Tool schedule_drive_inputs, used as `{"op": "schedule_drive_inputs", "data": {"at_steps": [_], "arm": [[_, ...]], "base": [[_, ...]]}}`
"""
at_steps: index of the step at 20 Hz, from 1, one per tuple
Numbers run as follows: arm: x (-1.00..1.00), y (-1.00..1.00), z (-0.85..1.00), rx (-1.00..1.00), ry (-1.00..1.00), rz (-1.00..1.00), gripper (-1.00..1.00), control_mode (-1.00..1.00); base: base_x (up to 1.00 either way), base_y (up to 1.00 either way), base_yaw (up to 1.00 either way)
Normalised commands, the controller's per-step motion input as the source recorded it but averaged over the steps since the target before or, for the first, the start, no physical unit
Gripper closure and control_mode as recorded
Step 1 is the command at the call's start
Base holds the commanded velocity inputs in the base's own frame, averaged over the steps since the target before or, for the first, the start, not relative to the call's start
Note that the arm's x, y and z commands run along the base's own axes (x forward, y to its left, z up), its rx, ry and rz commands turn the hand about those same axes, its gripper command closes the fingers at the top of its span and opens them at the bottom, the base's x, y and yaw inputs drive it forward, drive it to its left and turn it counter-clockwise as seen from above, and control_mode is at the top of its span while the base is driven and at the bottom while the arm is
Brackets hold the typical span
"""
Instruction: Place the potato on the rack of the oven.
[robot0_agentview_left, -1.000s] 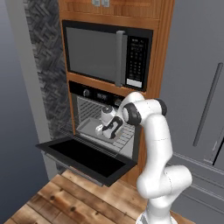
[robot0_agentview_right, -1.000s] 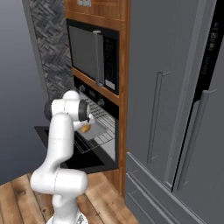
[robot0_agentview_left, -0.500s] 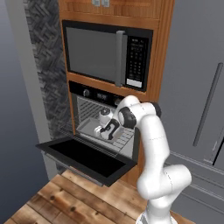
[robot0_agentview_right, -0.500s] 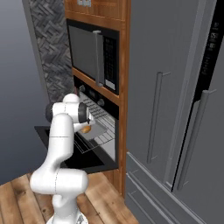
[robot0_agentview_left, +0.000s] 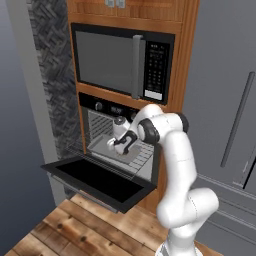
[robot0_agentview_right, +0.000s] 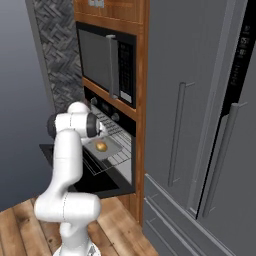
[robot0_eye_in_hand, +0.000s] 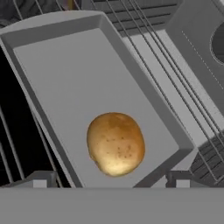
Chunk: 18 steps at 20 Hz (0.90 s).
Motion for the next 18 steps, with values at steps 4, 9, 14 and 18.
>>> {"op": "schedule_drive_inputs", "data": {"at_steps": [4,9,14,18], "arm": [[-0.99,0.16,0.74,-0.03,-0.04,-0.06,-1.0,-1.0],[-1.0,0.05,0.88,-0.01,0.0,-0.1,-1.0,-1.0],[-1.0,0.09,0.88,0.0,0.0,-0.1,-1.0,-1.0],[-1.0,0.1,0.99,0.0,0.03,-0.1,-1.0,-1.0]], "base": [[0.0,0.0,0.0],[0.0,0.0,0.0],[0.0,0.0,0.0],[0.0,0.0,0.0]]}}
